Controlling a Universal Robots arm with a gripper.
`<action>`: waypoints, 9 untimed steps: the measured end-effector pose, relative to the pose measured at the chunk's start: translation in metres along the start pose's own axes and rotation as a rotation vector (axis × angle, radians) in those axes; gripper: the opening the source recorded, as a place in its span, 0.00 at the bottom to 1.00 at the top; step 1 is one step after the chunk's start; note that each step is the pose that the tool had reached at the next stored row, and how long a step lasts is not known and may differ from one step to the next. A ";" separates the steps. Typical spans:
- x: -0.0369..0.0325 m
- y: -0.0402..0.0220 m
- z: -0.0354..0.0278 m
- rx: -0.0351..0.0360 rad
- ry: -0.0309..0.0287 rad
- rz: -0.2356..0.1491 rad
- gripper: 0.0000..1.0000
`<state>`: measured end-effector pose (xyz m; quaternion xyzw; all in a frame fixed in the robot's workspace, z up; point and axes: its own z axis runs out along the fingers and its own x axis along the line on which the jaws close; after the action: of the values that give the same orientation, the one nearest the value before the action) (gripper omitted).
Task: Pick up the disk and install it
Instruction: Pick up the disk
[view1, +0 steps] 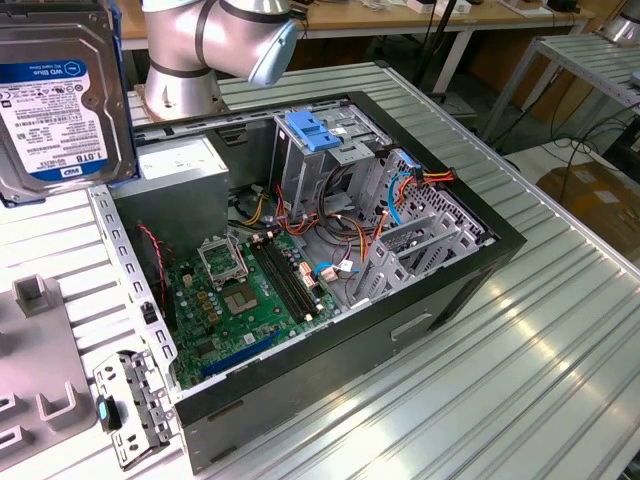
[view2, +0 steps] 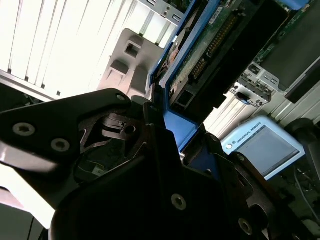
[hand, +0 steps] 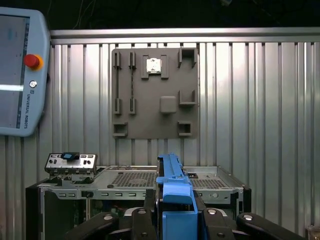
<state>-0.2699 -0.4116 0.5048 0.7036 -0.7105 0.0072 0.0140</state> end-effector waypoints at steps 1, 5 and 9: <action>0.0003 -0.0014 -0.0001 -0.0001 0.0001 0.000 0.37; 0.0017 -0.0126 -0.0001 -0.0004 0.0001 0.000 0.37; 0.0029 -0.0276 -0.0002 -0.0010 0.0001 0.000 0.37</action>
<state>-0.2424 -0.4148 0.5049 0.7035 -0.7105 0.0070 0.0144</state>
